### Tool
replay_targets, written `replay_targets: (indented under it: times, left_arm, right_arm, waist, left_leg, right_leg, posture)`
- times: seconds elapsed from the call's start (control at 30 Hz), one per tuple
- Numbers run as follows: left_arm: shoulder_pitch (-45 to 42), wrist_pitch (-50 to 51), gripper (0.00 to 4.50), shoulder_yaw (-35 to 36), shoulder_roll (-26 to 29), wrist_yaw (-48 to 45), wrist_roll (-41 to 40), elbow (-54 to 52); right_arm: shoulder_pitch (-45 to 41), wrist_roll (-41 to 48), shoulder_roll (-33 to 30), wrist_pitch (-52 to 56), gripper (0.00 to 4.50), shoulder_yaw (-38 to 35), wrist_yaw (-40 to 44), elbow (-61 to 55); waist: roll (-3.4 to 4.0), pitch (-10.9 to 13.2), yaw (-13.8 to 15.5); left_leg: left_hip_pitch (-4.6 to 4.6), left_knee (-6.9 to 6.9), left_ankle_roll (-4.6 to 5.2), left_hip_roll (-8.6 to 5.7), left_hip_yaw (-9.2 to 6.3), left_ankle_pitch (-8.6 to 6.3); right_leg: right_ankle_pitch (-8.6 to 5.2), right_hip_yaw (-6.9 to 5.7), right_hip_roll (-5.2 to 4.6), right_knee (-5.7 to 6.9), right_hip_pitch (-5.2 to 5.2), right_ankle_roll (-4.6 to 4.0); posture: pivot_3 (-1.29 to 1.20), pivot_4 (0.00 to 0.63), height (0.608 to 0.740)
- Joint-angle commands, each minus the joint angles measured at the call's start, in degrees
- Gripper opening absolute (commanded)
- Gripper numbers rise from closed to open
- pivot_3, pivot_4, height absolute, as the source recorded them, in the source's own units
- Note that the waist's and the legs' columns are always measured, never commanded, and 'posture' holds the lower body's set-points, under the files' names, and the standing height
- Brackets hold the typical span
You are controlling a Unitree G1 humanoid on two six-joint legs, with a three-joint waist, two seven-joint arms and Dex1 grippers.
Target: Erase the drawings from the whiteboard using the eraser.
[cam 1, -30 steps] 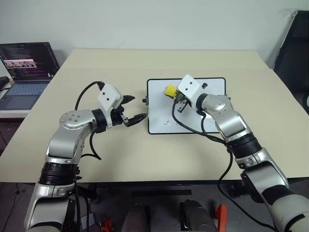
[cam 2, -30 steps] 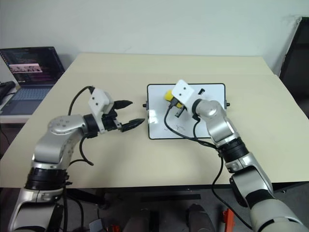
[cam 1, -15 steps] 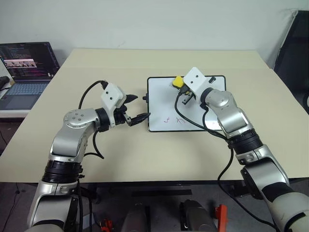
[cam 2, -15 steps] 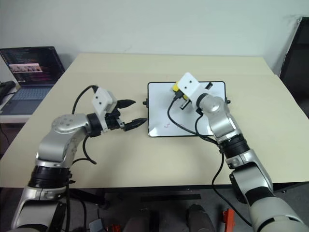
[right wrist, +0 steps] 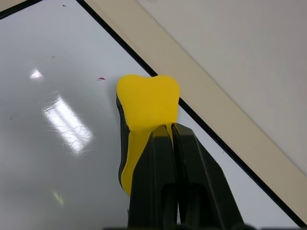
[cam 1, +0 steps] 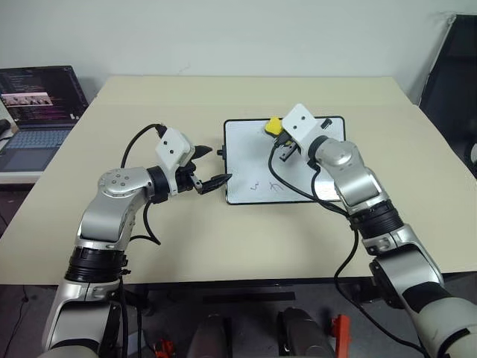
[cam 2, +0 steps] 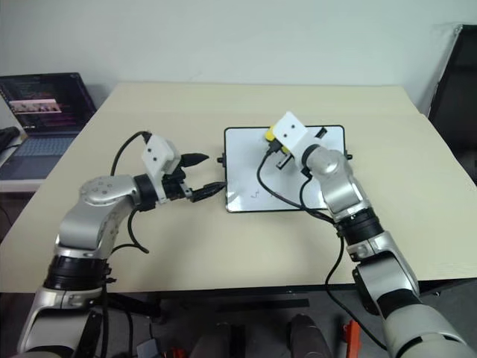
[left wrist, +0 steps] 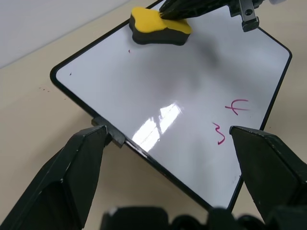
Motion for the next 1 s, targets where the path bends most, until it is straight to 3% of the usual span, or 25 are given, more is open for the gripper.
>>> replay_targets:
  times: [0.03, 0.5, 0.77, 1.0]
  left_arm:
    - [-0.9, -0.7, 4.50, 0.0, 0.1, 0.3, 0.1, -0.8]
    - [0.0, -0.3, 4.50, 0.5, 0.2, 0.6, 0.0, -1.9]
    - [0.8, 0.3, 4.50, 0.9, 1.4, 0.3, -0.2, -2.4]
    - [3.2, -0.4, 4.50, 1.2, 7.5, -5.0, -0.3, -1.0]
  right_arm:
    - [-0.1, -0.7, 2.6, 1.2, 0.01, 1.3, 0.2, 1.1]
    - [0.7, -2.5, 8.3, 0.7, 0.01, 4.8, 3.3, 0.3]
    - [3.9, -3.5, 5.7, 1.0, 0.01, 6.9, 7.4, -2.5]
    - [5.1, -4.3, 3.7, 1.2, 0.01, 6.4, 7.9, -3.0]
  waist:
    - [0.00, 0.0, -0.4]
    - [0.00, 0.0, -1.4]
    - [0.00, 0.0, -1.2]
    - [0.00, 0.0, -1.1]
  left_leg:
    - [0.00, 0.00, 0.00, 0.07, 0.02, 0.00]
    - [0.09, -0.11, -0.01, 0.52, 0.03, 0.00]
    - [0.08, -0.18, -0.01, 0.52, 0.02, 0.00]
    - [0.09, -0.27, -0.01, 0.52, 0.01, -0.01]
  right_leg:
    - [0.00, 0.01, 0.06, 0.00, -0.01, 0.00]
    - [0.01, 0.01, 0.53, 0.00, -0.09, -0.15]
    - [-0.01, 0.00, 0.53, -0.05, -0.10, -0.16]
    - [-0.05, -0.02, 0.53, -0.07, -0.12, -0.23]
  posture:
    - [0.00, 0.150, 0.740]
    - [0.00, 0.150, 0.740]
    - [0.00, 0.150, 0.740]
    - [0.00, 0.150, 0.740]
